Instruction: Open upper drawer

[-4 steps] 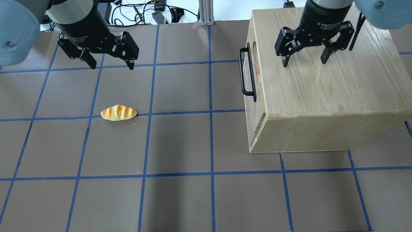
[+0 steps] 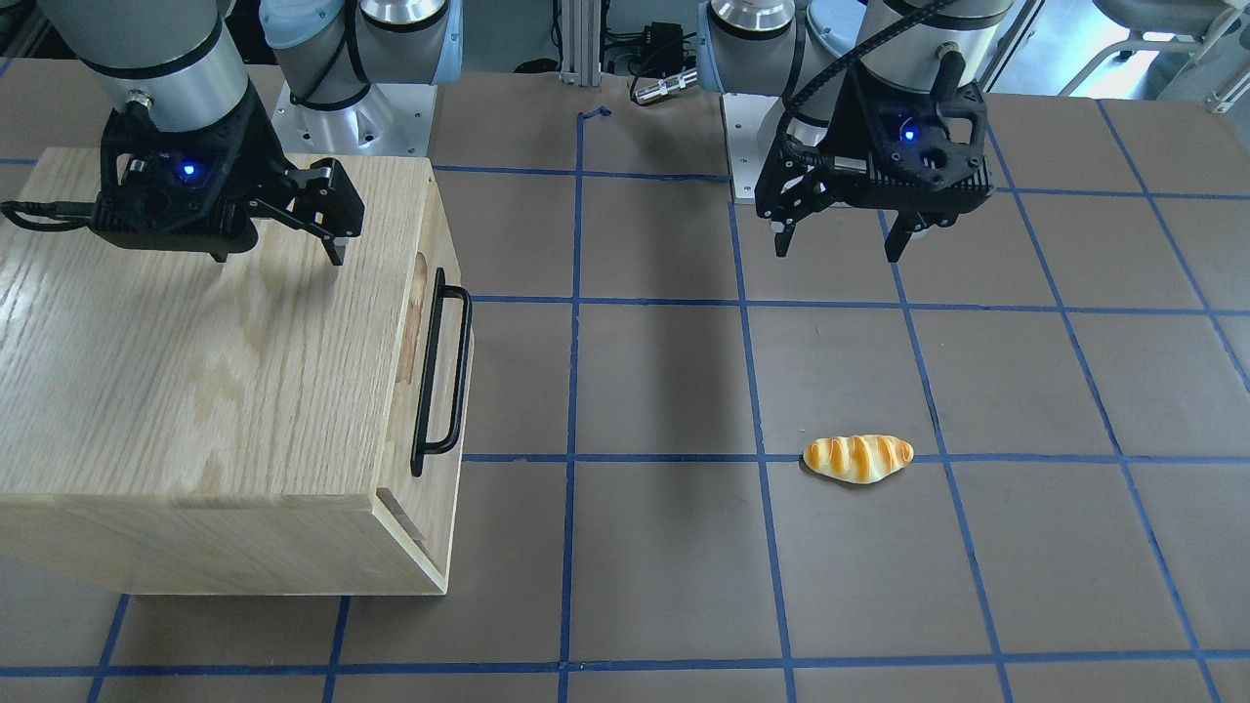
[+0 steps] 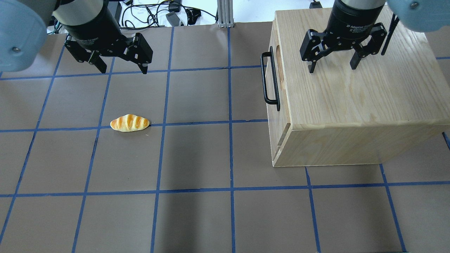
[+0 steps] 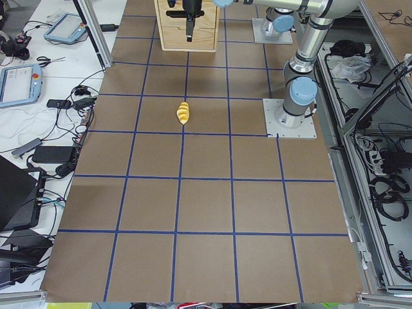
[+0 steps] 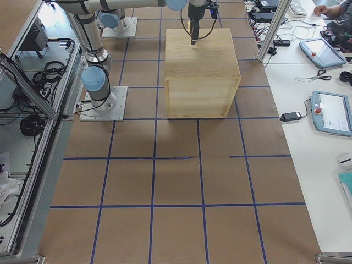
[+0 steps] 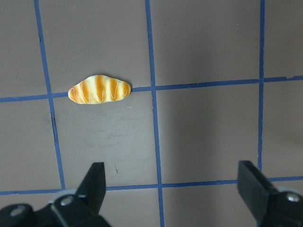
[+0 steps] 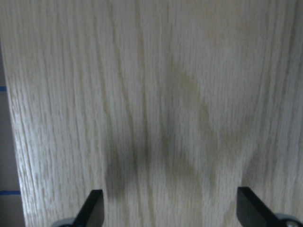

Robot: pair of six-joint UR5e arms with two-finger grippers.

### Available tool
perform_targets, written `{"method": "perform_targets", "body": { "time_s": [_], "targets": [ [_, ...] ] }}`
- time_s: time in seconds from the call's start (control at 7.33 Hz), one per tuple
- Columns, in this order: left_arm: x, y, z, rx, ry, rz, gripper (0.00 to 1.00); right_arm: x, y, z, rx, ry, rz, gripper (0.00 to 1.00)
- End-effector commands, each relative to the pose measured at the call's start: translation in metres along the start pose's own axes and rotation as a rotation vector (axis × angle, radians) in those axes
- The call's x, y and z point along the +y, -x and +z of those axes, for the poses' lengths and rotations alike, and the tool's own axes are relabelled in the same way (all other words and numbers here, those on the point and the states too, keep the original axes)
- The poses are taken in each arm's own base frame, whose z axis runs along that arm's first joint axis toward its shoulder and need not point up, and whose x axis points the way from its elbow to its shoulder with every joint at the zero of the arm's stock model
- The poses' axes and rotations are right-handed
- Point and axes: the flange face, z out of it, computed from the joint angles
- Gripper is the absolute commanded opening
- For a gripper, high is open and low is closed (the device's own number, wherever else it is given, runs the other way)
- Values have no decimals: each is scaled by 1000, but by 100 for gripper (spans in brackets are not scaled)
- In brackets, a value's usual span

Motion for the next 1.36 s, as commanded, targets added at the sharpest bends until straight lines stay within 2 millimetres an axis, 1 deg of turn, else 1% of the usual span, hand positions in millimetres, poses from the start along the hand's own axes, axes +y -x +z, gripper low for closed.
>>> {"method": "perform_targets", "body": {
  "time_s": [0.0, 0.14, 0.27, 0.41, 0.55, 0.82, 0.95, 1.09, 1.23],
  "targets": [
    [1, -4, 4, 1, 1, 5, 100, 0, 0, 0, 0, 0, 1, 100],
    [-3, -4, 8, 1, -10, 8, 100, 0, 0, 0, 0, 0, -1, 100],
    [-6, -4, 26, -1, 11, 7, 100, 0, -1, 0, 0, 0, 2, 100],
    [-10, -7, 20, 28, -46, 3, 100, 0, 0, 0, 0, 0, 1, 100],
    [-9, -15, 18, 103, -48, -9, 100, 0, 0, 0, 0, 0, 1, 100],
    [-8, -9, 24, 36, -34, -17, 100, 0, 0, 1, 0, 1, -1, 100],
    [-9, -9, 20, 36, -41, -21, 100, 0, 0, 0, 0, 0, 1, 100],
    [-11, -14, 22, 48, -39, -26, 100, 0, 0, 0, 0, 0, 1, 100],
    [-12, -42, 28, 158, -24, -104, 100, 0, 0, 0, 0, 0, -1, 100]
  ]
}}
